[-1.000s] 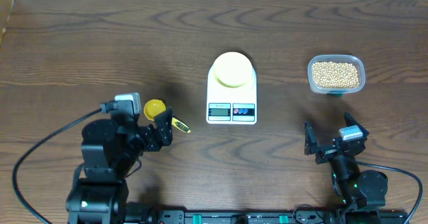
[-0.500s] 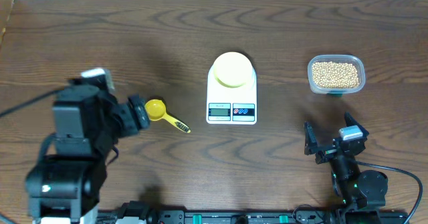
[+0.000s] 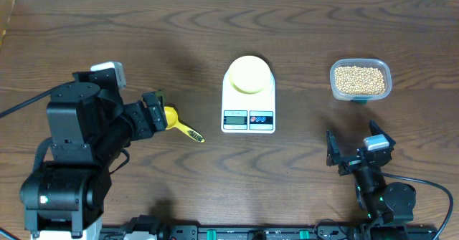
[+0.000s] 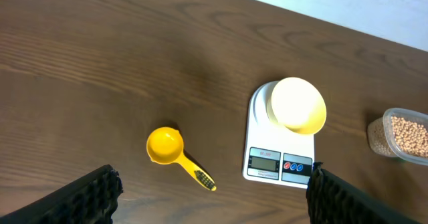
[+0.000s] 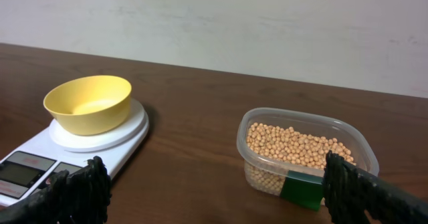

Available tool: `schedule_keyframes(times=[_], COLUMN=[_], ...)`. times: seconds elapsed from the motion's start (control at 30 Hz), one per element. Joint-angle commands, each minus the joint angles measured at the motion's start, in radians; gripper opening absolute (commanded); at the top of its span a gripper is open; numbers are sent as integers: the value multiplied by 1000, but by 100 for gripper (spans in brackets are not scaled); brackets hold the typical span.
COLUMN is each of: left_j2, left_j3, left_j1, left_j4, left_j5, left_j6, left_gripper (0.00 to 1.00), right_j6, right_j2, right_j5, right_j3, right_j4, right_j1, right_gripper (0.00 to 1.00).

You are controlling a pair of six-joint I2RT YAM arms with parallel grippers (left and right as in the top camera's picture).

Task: Scoop item into bowl and weigh 50g on scale
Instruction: 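Move the left gripper over the yellow scoop's cup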

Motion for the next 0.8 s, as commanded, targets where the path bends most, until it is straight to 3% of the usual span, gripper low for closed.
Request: schedule_keyframes(times=[0.0,0.07,0.23,0.33,0.57,0.77], left_j2=[31,58,145,204,402,568], left_j3=[8,1,-57,-103,-244,-257], left_j1=[-2,-1,-2,-1,-2,-2], left_j4=[5,2,-5,-2,143,185], left_j5=[0,-13,-220,-289,-285,-279], left_j6=[1,-32,-267,-362,-480,-511], left_gripper=[91,91,90,74,72,63], right_j6=[-12,-12,-12,-12,-12,-12], right_j2=[-5,-5,-5,-5,-5,-5], right_j5=[8,8,8,8,8,8], right_j3=[-4,-4,-4,-4,-4,-4], right_j4=[0,0,0,0,-1,0], right_j1=[10,10,10,10,10,10], right_gripper=[99,99,99,99,99,99])
